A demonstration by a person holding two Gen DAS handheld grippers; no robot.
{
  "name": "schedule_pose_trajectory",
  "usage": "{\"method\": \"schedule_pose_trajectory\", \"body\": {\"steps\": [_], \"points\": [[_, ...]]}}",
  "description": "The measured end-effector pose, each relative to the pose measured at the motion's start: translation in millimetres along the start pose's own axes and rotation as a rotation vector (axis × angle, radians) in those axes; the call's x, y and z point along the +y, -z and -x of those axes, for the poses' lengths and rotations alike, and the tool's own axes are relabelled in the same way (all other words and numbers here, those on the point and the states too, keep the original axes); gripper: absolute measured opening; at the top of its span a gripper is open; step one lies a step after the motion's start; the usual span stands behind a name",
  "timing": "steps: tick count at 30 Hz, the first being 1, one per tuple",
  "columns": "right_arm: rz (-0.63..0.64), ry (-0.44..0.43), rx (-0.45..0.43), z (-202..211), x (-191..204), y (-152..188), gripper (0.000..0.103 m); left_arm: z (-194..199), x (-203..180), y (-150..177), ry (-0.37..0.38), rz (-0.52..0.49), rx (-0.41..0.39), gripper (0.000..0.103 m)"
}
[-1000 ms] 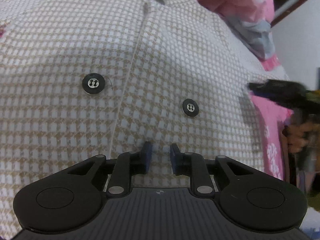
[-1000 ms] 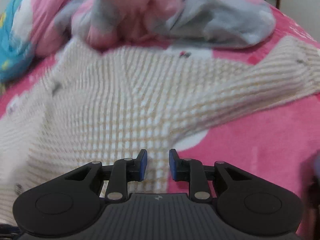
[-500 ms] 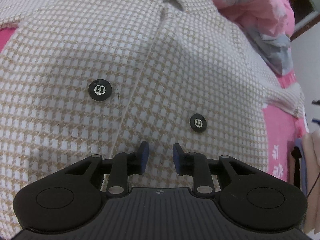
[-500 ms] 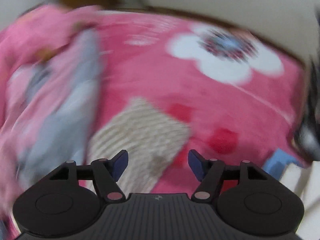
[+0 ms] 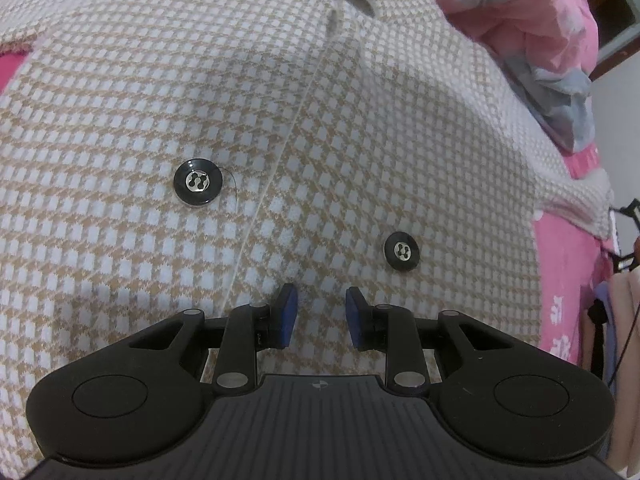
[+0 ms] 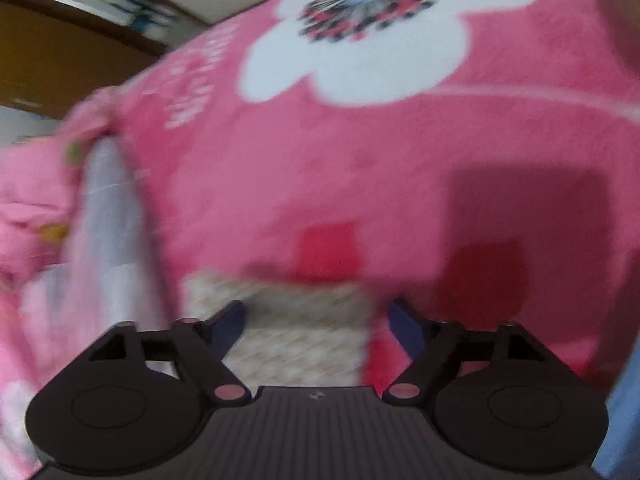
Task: Fold clothes
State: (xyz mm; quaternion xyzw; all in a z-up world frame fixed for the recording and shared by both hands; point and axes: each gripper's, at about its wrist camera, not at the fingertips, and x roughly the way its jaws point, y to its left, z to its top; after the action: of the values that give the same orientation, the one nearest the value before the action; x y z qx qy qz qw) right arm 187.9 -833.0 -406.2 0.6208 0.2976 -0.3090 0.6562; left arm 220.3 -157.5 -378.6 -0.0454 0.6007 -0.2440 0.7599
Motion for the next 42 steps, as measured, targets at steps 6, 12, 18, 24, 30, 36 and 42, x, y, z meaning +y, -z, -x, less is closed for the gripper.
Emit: {"method": "schedule_pose_trajectory", "body": {"steps": [6, 12, 18, 24, 30, 36, 42], "points": [[0.096, -0.082, 0.017, 6, 10, 13, 0.066, -3, 0, -1, -0.005, 0.006, 0.005, 0.026], [0.186, 0.049, 0.04, -16, 18, 20, 0.023, -2, -2, 2, -0.012, 0.005, -0.002, 0.027], [0.342, -0.026, -0.099, 36, 56, 47, 0.014, -1, -1, 5, -0.011, -0.003, -0.013, 0.027], [0.438, -0.275, -0.123, 132, 106, 93, 0.014, -1, 3, 9, 0.016, -0.014, -0.039, 0.027], [0.705, -0.552, -0.085, 210, 176, 188, 0.014, 2, 12, 11, 0.076, -0.023, -0.047, 0.027], [1.028, -0.754, 0.017, 250, 228, 310, 0.014, 6, 26, 11, 0.16, -0.008, -0.045, 0.027], [1.22, -0.803, 0.166, 229, 251, 427, 0.014, 32, 48, 10, 0.247, 0.06, -0.097, 0.027]]}}
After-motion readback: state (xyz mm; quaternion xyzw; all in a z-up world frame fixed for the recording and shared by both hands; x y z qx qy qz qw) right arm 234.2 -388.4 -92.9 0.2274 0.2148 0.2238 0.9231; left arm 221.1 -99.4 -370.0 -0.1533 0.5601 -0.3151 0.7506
